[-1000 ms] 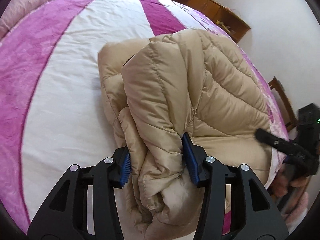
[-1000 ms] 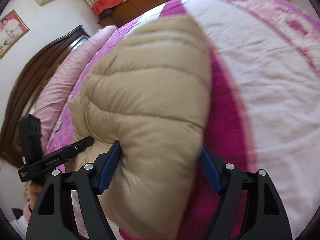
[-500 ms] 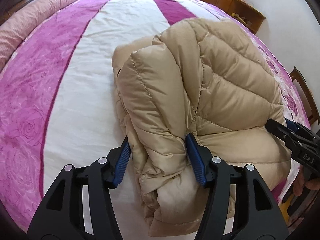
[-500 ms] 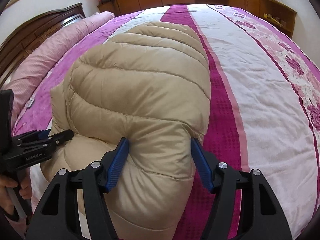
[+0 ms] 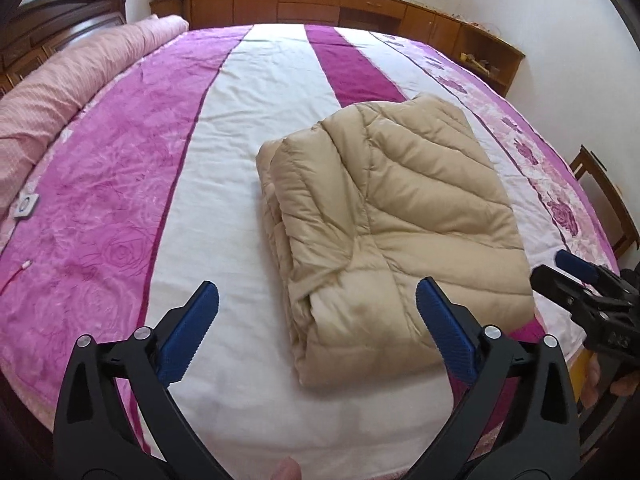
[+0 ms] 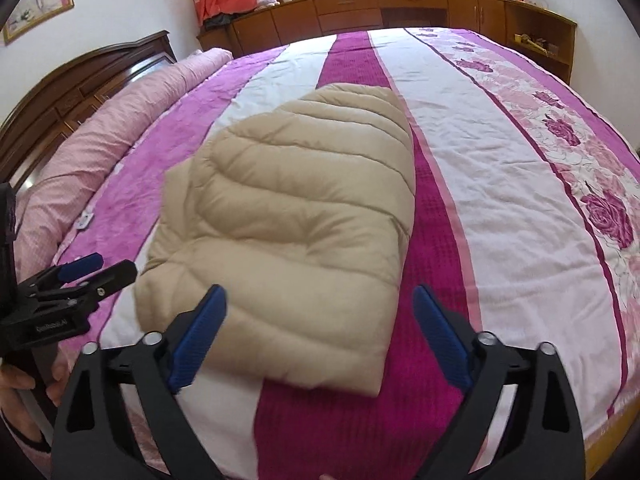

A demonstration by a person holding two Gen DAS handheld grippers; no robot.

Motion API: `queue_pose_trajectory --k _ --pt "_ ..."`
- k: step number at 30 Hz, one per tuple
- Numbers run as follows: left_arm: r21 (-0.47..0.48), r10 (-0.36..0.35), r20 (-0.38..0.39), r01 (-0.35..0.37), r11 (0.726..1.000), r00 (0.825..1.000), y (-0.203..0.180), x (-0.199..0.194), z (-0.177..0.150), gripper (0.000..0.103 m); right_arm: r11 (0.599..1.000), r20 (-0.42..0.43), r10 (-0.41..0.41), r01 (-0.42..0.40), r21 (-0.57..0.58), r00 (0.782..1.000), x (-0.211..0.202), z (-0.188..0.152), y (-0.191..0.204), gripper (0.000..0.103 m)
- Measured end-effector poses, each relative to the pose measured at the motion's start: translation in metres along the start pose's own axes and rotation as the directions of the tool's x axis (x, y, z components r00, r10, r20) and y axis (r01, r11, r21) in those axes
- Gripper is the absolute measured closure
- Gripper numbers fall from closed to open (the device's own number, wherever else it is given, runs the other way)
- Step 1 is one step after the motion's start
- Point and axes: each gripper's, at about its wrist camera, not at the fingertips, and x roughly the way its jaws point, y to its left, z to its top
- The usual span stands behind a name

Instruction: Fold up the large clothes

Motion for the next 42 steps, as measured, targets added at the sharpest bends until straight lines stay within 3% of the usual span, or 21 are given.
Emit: queue_pose_trajectory --k 6,13,18,42 --pt "0.018 0.005 -0.003 -0.005 1.000 1.000 -0.016 -0.013 -0.017 0.004 1.000 0.009 -0.006 0.006 0.017 1.000 -0.019 -0.018 0.008 0.006" --pt "0.020 0.059 -0.034 -0.058 0.998 0.998 -0.029 -0.014 -0.035 0.004 0.999 -0.003 -0.034 0.034 0.037 0.999 -0.020 -0.043 0.005 0.006" --pt "0.062 0.121 -0.017 -0.120 0.991 0.992 -0.040 -0.015 -0.046 0.004 0.997 -0.030 -0.042 0.044 0.068 0.999 -0.016 -0.060 0.003 0.006" --pt "0.025 0.075 -0.088 -0.073 0.997 0.993 -0.045 -0.009 -0.060 0.004 0.994 -0.024 -0.057 0.059 0.093 0.998 -0.023 -0.071 0.005 0.006"
